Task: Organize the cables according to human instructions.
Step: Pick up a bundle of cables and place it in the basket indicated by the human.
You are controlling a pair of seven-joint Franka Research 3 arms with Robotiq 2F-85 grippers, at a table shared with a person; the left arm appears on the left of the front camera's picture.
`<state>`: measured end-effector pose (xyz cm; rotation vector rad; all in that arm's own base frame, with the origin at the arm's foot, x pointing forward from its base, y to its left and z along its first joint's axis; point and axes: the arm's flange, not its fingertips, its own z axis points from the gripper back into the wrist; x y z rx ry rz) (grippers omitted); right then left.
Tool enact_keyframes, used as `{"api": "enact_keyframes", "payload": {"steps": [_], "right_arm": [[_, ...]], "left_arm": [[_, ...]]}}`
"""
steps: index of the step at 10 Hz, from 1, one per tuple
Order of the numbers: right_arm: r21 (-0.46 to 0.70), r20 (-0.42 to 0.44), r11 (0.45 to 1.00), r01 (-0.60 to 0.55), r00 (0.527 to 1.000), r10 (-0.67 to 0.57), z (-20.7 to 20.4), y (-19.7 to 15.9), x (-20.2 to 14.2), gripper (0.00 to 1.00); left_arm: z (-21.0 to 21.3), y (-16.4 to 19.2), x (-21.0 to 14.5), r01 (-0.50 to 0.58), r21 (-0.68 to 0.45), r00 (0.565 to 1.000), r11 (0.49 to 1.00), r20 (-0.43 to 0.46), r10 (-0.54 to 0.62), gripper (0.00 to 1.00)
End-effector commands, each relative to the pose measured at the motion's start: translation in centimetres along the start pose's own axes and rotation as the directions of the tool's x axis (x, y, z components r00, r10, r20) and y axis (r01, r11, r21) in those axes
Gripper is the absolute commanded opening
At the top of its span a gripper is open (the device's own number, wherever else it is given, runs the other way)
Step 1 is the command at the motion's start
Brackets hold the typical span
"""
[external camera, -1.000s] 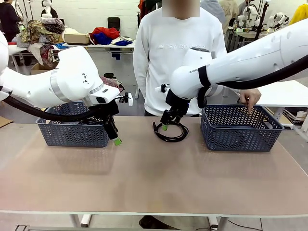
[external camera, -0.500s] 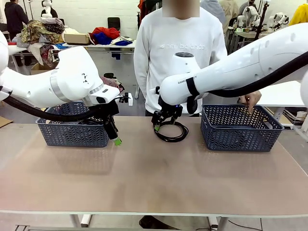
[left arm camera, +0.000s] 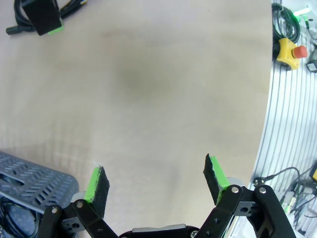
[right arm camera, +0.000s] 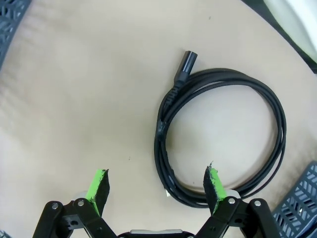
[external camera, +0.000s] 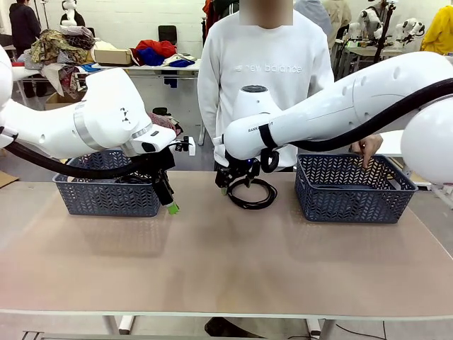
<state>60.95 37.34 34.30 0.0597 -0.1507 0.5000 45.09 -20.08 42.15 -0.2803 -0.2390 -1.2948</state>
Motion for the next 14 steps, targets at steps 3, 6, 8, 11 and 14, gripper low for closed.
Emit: {"api": "enact_keyframes", "payload": {"steps": [3, 6, 8, 11, 14], "right_arm": [[-0.018, -0.023, 0.999, 0.029, 0.999, -0.029, -1.3, 0.2, 2.2, 1.00], [0.012, -0.046, 1.000, 0.023, 0.999, -0.022, -2.5, 0.4, 2.8, 1.00], [0.036, -0.058, 0.999, 0.022, 0.998, -0.020, -3.0, 0.5, 3.0, 1.00], [0.071, -0.076, 0.997, 0.015, 0.997, -0.010, -3.6, 0.5, 3.4, 1.00], [0.094, -0.090, 0.996, 0.010, 0.996, -0.002, -3.8, 0.5, 3.8, 1.00]], "left_arm": [[0.1, 0.0, -0.1, -0.002, 0.001, 1.000, 1.000, 0.002, 0.002, 1.00], [0.1, 0.0, -0.1, -0.002, 0.001, 1.000, 1.000, 0.002, 0.002, 1.00], [0.1, 0.0, -0.1, -0.002, 0.001, 1.000, 1.000, 0.002, 0.002, 1.00], [0.1, 0.0, -0.1, -0.002, 0.001, 1.000, 1.000, 0.002, 0.002, 1.00], [0.1, 0.0, -0.1, -0.002, 0.001, 1.000, 1.000, 0.002, 0.002, 1.00]]}}
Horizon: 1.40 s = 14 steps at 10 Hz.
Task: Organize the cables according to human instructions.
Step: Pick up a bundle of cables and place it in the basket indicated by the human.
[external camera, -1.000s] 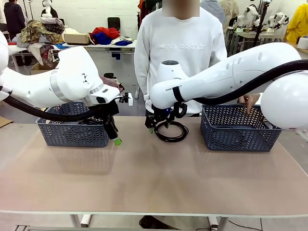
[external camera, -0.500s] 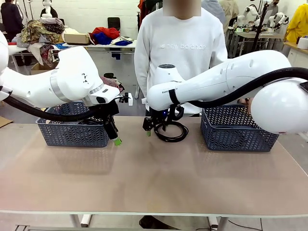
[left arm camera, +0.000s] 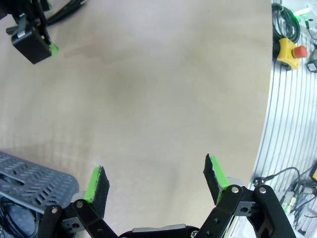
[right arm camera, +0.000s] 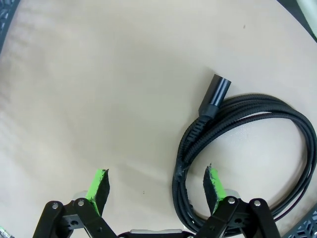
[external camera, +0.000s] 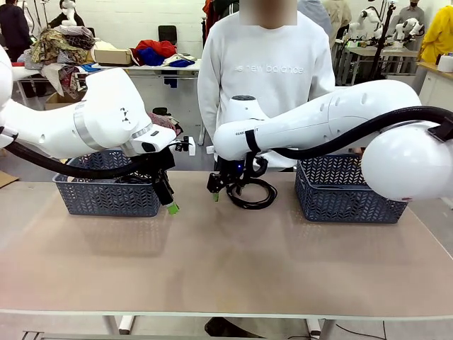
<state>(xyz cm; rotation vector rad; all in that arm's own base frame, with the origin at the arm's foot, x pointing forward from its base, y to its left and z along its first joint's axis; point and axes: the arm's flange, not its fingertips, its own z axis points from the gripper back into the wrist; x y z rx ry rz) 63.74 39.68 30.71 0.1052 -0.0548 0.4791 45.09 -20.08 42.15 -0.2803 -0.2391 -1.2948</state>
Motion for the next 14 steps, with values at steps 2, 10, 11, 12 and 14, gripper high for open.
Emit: {"api": "enact_keyframes", "payload": {"steps": [2, 10, 11, 12, 14], "right_arm": [[0.035, -0.018, 0.999, -0.021, 1.000, 0.022, 0.16, -0.04, 1.02, 1.00], [0.057, -0.040, 0.998, -0.021, 0.999, 0.023, -0.18, -0.07, 1.33, 0.82], [0.057, -0.040, 0.998, -0.020, 0.999, 0.022, -0.24, -0.07, 1.31, 0.64], [0.060, -0.043, 0.998, -0.019, 0.999, 0.021, -0.30, -0.09, 1.28, 0.77], [0.060, -0.037, 0.998, -0.012, 0.999, 0.014, -0.22, -0.08, 1.21, 0.59]], "left_arm": [[0.07, 0.02, -0.11, -0.003, 0.001, 1.000, 1.000, 0.001, 0.003, 1.00], [0.07, 0.02, -0.11, -0.003, 0.001, 1.000, 1.000, 0.001, 0.003, 1.00], [0.07, 0.02, -0.11, -0.003, 0.001, 1.000, 1.000, 0.001, 0.003, 1.00], [0.07, 0.02, -0.11, -0.003, 0.001, 1.000, 1.000, 0.001, 0.003, 1.00], [0.07, 0.02, -0.11, -0.003, 0.001, 1.000, 1.000, 0.001, 0.003, 1.00]]}}
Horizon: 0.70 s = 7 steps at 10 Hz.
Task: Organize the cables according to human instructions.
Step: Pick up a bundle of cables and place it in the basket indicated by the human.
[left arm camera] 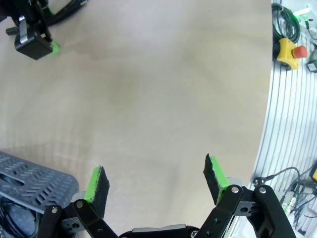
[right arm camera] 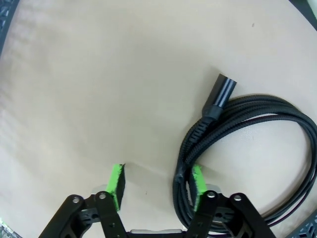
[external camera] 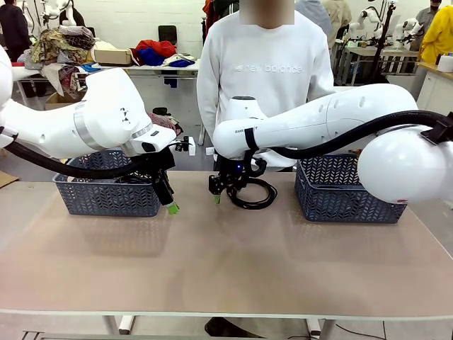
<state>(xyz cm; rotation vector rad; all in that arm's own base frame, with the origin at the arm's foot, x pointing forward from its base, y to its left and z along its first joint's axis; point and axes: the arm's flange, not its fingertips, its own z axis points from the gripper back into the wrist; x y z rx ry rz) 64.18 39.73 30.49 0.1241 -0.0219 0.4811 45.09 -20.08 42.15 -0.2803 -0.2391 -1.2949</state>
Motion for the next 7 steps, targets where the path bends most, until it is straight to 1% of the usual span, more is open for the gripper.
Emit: {"api": "enact_keyframes", "payload": {"steps": [1, 2, 3, 4, 5, 6, 7], "right_arm": [[0.033, -0.010, 0.999, -0.012, 1.000, 0.012, 0.02, 0.09, 0.80, 0.59], [0.033, -0.015, 0.999, -0.009, 1.000, 0.009, -0.05, 0.06, 0.77, 0.41], [0.035, -0.016, 0.999, -0.003, 1.000, 0.004, -0.09, 0.00, 0.70, 0.49], [0.036, -0.017, 0.999, 0.004, 1.000, -0.003, -0.10, -0.10, 0.56, 0.22], [0.034, -0.020, 0.999, 0.009, 1.000, -0.008, -0.12, -0.14, 0.49, 0.40], [0.034, -0.018, 0.999, 0.011, 1.000, -0.010, -0.09, -0.10, 0.43, 0.04], [0.031, -0.017, 0.999, 0.010, 1.000, -0.010, 0.07, 0.01, 0.40, 0.22]], "left_arm": [[0.07, 0.02, -0.11, -0.003, 0.001, 1.000, 1.000, 0.001, 0.003, 1.00], [0.07, 0.02, -0.11, -0.003, 0.001, 1.000, 1.000, 0.001, 0.003, 1.00], [0.07, 0.02, -0.11, -0.003, 0.001, 1.000, 1.000, 0.001, 0.003, 1.00], [0.07, 0.02, -0.11, -0.003, 0.001, 1.000, 1.000, 0.001, 0.003, 1.00], [0.07, 0.02, -0.11, -0.003, 0.001, 1.000, 1.000, 0.001, 0.003, 1.00], [0.07, 0.02, -0.11, -0.003, 0.001, 1.000, 1.000, 0.001, 0.003, 1.00], [0.07, 0.02, -0.11, -0.003, 0.001, 1.000, 1.000, 0.001, 0.003, 1.00]]}}
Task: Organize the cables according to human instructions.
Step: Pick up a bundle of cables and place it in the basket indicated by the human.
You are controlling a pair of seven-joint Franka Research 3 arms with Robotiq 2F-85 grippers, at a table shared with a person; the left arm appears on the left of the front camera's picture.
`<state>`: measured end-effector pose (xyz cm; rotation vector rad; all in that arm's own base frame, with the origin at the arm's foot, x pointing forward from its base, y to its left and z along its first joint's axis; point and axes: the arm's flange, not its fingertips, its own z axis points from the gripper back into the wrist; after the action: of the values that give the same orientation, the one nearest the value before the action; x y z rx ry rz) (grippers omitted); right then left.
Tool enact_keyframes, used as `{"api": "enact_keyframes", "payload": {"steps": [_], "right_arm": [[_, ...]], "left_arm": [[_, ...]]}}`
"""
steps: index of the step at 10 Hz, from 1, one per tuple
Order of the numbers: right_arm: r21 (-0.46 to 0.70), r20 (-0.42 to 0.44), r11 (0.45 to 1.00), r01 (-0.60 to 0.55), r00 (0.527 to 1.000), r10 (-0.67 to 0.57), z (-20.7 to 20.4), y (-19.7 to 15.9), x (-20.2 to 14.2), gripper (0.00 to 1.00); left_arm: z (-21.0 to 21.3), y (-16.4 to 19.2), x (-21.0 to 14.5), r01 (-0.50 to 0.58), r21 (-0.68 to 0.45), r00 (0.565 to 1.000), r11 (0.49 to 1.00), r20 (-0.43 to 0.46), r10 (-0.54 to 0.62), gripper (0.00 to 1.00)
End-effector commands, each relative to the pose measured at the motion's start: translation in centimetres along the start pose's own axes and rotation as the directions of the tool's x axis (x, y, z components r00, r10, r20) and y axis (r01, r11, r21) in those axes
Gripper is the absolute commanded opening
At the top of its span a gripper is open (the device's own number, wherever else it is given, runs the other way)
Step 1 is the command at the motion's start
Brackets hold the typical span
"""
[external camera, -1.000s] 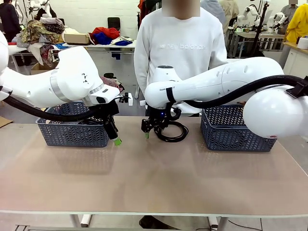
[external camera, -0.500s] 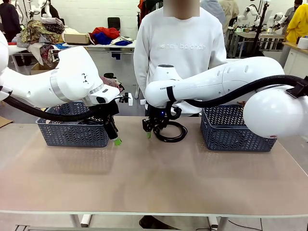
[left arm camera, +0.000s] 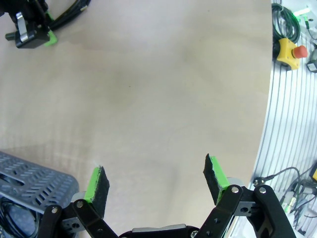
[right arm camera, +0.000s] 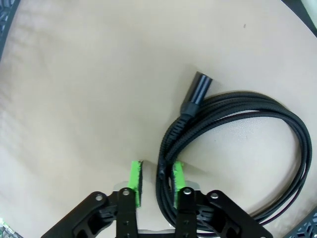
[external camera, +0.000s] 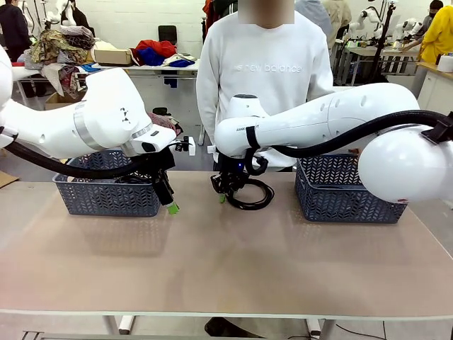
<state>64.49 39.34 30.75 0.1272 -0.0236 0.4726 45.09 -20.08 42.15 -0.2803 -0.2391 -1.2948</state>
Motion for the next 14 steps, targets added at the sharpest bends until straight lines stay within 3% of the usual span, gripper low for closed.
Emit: {"api": "enact_keyframes", "payload": {"steps": [1, 2, 5, 8, 10, 14], "right_arm": [[0.022, -0.019, 1.000, 0.004, 1.000, -0.003, -0.1, 0.6, 0.2, 0.00], [0.019, -0.018, 1.000, 0.004, 1.000, -0.004, 0.0, 0.6, 0.2, 0.04], [-0.018, 0.002, 1.000, 0.000, 1.000, 0.000, 1.4, 1.1, -0.5, 0.00], [-0.034, -0.053, 0.991, -0.130, 0.990, 0.128, 5.7, 2.8, -2.5, 0.00], [0.019, -0.153, 0.950, -0.310, 0.938, 0.310, 8.4, 3.3, -4.5, 0.00], [0.052, -0.186, 0.822, -0.567, 0.803, 0.566, 15.9, 1.4, -8.6, 0.00]], "left_arm": [[0.1, 0.0, -0.1, -0.003, 0.001, 1.000, 1.000, 0.001, 0.003, 1.00], [0.1, 0.0, -0.1, -0.003, 0.001, 1.000, 1.000, 0.001, 0.003, 1.00], [0.1, 0.0, -0.1, -0.003, 0.001, 1.000, 1.000, 0.001, 0.003, 1.00], [0.1, 0.0, -0.1, -0.003, 0.001, 1.000, 1.000, 0.001, 0.003, 1.00], [0.1, 0.0, -0.1, -0.003, 0.001, 1.000, 1.000, 0.001, 0.003, 1.00], [0.1, 0.0, -0.1, -0.003, 0.001, 1.000, 1.000, 0.001, 0.003, 1.00]]}}
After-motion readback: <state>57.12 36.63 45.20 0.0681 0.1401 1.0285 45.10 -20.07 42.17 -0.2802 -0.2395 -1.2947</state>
